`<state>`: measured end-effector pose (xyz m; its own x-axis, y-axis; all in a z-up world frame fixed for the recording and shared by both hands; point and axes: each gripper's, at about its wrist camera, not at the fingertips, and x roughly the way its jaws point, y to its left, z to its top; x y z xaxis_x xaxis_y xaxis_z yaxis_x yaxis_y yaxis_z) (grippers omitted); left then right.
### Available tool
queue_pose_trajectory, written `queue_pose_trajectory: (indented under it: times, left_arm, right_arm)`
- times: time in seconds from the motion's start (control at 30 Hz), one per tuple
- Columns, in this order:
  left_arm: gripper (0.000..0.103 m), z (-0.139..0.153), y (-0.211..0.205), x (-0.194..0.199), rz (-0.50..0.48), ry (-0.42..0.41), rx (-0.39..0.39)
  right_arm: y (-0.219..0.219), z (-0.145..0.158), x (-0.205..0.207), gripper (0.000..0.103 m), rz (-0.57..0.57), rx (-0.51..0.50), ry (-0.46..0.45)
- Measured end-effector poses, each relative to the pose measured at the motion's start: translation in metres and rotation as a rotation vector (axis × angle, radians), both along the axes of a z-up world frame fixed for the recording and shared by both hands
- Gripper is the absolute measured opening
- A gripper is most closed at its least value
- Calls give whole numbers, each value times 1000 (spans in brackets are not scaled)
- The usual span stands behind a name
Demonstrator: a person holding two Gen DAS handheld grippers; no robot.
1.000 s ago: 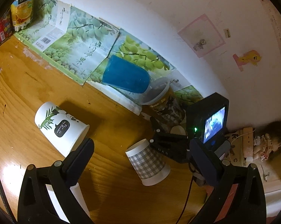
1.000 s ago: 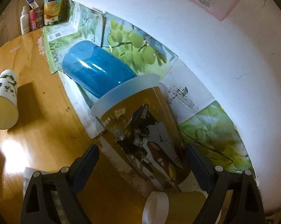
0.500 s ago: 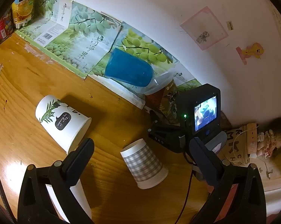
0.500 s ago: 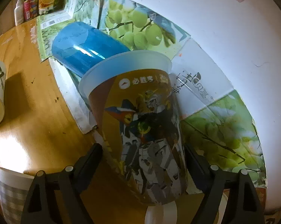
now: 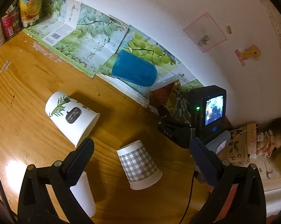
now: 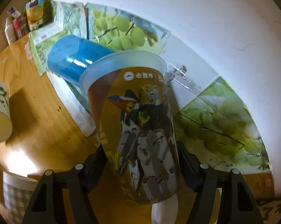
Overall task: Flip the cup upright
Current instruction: 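Close the right tool around the body of the brown printed cup, then lift the brown cup with the right tool and carry it toward the left tool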
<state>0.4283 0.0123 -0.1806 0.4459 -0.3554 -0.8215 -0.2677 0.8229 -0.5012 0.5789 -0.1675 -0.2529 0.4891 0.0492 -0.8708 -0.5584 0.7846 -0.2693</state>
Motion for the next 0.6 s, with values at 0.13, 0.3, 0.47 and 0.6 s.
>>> queue_pose_trajectory:
  times: [0.13,0.3,0.47,0.6]
  left_arm:
    - [102,6,3,-11,7,-8,15]
    - [102,14,4,-28,8,-19,35]
    - [102,24,2,-44,7,-30,53]
    - [102,31,1,-61,8,-41,68]
  right_arm:
    - [-7,19,-7,69,-43,41,-6]
    - [-14,48,-26,67,-96,102,-16]
    - [-30,62,-45,67,-141,175,-19]
    - [-37,72,-70,66,-161,206,-6]
